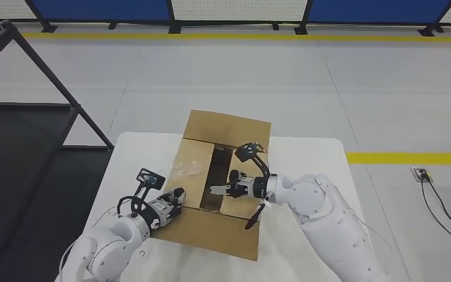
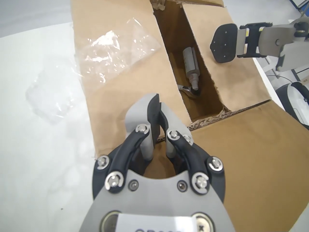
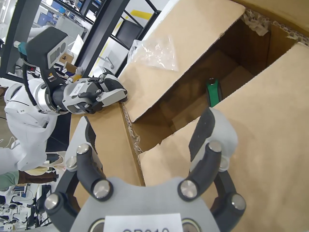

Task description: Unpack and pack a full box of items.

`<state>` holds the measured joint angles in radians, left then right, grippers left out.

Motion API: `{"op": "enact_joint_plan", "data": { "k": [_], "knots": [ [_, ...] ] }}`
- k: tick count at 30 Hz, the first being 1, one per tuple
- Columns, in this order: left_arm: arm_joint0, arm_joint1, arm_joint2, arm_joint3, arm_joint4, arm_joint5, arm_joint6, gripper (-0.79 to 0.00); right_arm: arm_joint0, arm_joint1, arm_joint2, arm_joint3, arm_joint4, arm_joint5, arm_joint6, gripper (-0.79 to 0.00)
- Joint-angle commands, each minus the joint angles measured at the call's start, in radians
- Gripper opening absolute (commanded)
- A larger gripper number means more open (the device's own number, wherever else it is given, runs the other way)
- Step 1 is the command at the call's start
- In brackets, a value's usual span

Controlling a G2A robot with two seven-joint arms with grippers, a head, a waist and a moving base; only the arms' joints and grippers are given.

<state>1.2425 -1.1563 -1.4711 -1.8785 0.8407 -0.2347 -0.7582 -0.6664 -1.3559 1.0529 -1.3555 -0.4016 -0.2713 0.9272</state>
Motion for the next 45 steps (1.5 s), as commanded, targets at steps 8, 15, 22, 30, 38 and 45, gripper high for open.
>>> {"op": "enact_joint_plan", "data": {
  "k": [8,15,22,30,38,45],
  "knots": [
    [-0.002,0.005,-0.007,-0.003,-0.016,0.003,0.014,-0.785,0.022,-0.001,-0.011,0.008,0.004,-0.009,-0.032,0.000],
    [0.024,0.010,-0.040,-0.049,-0.072,-0.007,0.033,-0.785,0.014,0.005,0.010,-0.016,0.032,-0.038,-0.063,0.000],
    [0.092,0.018,-0.133,-0.161,-0.170,-0.032,0.101,-0.785,0.006,0.013,0.034,-0.052,0.040,-0.043,-0.082,0.000],
    [0.233,0.030,-0.377,-0.232,-0.357,-0.146,0.173,-0.785,-0.004,0.035,0.140,-0.041,0.111,-0.085,-0.086,0.000],
    [0.401,0.032,-0.611,-0.178,-0.580,-0.204,0.205,-0.597,-0.047,0.052,0.207,-0.076,0.125,-0.078,-0.100,0.000],
    [0.437,0.032,-0.646,-0.155,-0.648,-0.172,0.185,0.000,-0.047,0.052,0.207,-0.076,0.125,-0.078,-0.100,0.000]
  ]
}}
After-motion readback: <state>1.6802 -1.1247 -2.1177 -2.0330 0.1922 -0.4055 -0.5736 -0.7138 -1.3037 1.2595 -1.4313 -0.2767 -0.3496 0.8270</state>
